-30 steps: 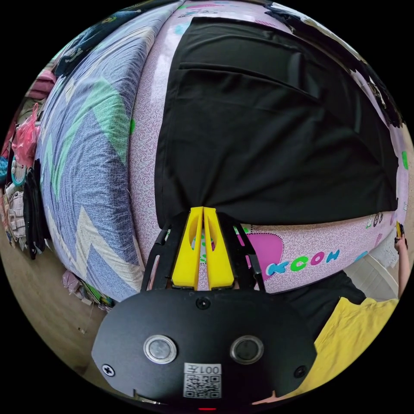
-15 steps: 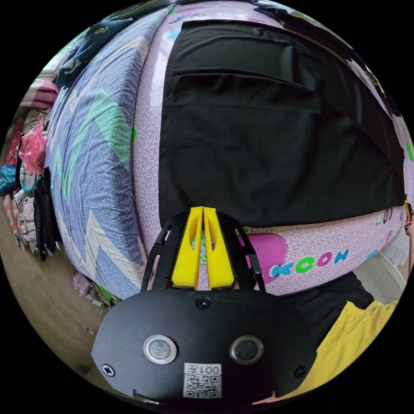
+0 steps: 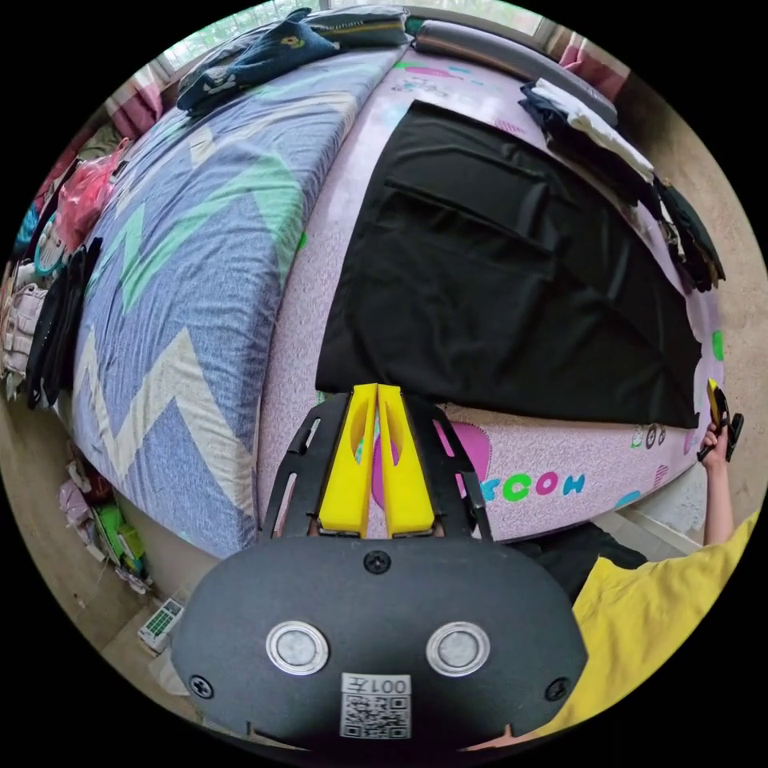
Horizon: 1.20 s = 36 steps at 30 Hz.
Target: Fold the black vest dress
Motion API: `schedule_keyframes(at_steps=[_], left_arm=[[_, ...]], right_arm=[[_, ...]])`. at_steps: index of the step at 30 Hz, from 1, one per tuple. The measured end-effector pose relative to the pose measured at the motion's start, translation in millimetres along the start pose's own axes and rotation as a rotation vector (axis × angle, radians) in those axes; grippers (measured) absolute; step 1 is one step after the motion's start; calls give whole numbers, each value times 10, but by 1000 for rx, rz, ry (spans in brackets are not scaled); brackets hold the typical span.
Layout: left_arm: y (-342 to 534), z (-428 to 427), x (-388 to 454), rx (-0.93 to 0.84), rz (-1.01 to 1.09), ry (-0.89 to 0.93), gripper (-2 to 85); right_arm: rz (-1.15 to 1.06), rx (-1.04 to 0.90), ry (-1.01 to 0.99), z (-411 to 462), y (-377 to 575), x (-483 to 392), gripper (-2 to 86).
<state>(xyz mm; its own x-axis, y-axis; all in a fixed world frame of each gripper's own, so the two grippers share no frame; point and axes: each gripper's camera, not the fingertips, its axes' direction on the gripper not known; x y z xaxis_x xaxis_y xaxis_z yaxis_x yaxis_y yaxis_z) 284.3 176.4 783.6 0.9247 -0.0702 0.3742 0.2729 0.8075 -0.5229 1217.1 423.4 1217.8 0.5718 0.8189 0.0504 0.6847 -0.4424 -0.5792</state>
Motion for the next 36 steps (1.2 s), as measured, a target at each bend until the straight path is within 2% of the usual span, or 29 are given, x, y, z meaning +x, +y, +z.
schedule_keyframes(at_steps=[6,10,12,15,20,25,30,34,36], left_arm=[[-422,-257,-194,190,70,162,-10],[-1185,-388,-345,311,242,321,21],[-1594,-409,-361,329,335,329,42],[-2279,-453,-264,333,502,229,54],[-3184,-447,191,292,828,36,96],[-3591,-349,635,242,999,-90,111],[-3778,-77,1006,58,1155,-149,109],[-3805,202,1216,-49,1245,-312,105],[-3858,168,1266,-32,1239,-277,107]], right_arm=[[-453,-248,3,1139,-648,-818,10],[-666,-393,82,1952,-1049,-1175,20],[-793,-505,164,2564,-1289,-1337,29],[-918,-640,265,3297,-1556,-1444,50],[-946,-810,371,4159,-1973,-1408,76],[-919,-847,434,4591,-2304,-1376,84],[-865,-932,446,4935,-2455,-1277,91],[-839,-953,447,5081,-2503,-1222,92],[-838,-969,455,5174,-2505,-1198,93]])
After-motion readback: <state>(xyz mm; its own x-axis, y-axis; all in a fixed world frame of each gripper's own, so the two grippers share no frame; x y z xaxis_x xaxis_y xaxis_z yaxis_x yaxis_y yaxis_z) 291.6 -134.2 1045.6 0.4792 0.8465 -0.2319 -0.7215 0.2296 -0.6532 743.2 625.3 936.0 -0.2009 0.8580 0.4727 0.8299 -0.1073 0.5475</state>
